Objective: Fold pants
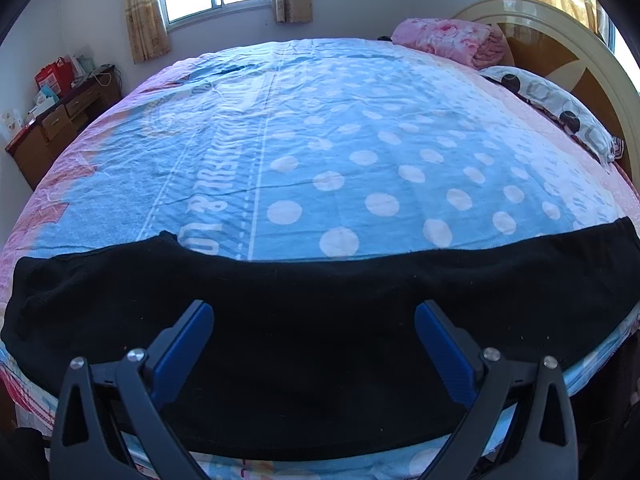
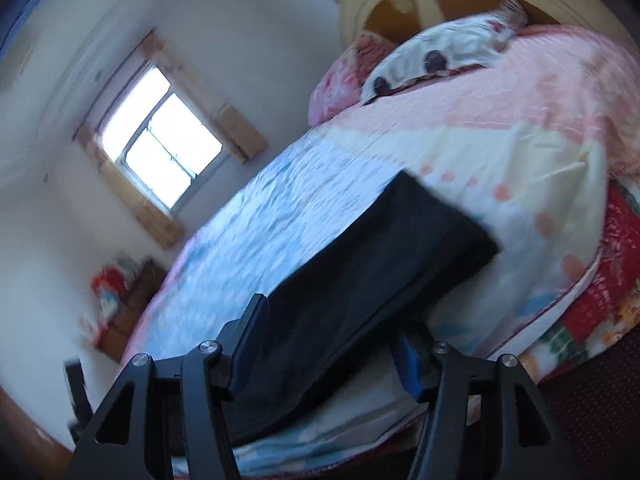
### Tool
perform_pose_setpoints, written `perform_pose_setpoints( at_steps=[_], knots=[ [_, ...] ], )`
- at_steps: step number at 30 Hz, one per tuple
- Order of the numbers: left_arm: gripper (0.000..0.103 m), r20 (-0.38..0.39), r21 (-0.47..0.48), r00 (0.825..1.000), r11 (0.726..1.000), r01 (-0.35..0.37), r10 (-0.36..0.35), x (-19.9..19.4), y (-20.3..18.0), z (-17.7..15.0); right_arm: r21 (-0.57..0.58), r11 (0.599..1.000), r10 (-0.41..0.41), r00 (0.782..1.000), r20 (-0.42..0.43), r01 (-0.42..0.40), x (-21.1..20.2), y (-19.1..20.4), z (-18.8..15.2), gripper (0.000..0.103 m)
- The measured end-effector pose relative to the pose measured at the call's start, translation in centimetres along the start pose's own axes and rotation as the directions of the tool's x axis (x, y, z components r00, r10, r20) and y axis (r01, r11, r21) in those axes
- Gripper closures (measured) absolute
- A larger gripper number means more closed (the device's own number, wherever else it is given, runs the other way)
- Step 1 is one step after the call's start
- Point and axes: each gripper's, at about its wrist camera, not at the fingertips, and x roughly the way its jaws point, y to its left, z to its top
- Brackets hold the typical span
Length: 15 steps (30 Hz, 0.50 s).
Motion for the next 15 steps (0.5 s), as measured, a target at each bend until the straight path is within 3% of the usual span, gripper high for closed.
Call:
perform_pose_setpoints(
  at_steps=[3,4,5,7,10,13,15],
  knots=[
    [0.000,0.006,-0.018,1.000,1.000,-0.008,0.008,-0.2,0.5,0.2,0.083,0.996,0.044,0.999,-0.009,-0.043,0.7,-2.3,1.3,0.066],
    [0.000,0.009,-0.019,1.000,1.000,-0.012,0.012,-0.3,0.7,0.2,0.081,0.996,0.029,0.999,-0.024,-0.027,1.1,-2.6,1.4,0.087],
    [0.000,0.013,-0.019,1.000,1.000,-0.017,0.017,-0.4,0.9,0.1,0.079,0.997,0.004,0.999,-0.033,-0.001,1.4,-2.9,1.3,0.097],
    [0.000,0.023,-0.021,0.999,0.999,-0.027,0.028,-0.6,1.5,0.0,0.078,0.997,0.009,1.000,-0.028,-0.007,1.5,-3.0,1.2,0.097],
    [0.000,0.042,-0.017,0.997,0.998,-0.064,0.065,-1.1,2.8,-0.1,-0.086,0.992,-0.098,0.995,-0.024,0.096,1.4,-0.1,1.4,0.097],
    [0.000,0.076,-0.043,0.990,0.992,-0.120,0.123,-1.9,5.0,0.1,-0.253,0.966,-0.056,0.998,0.005,0.055,0.9,5.1,1.0,0.097],
    [0.000,0.090,-0.078,0.986,0.988,-0.133,0.140,-2.6,7.0,0.3,-0.383,0.923,-0.024,1.000,0.010,0.026,1.0,9.8,0.1,0.097]
  ],
)
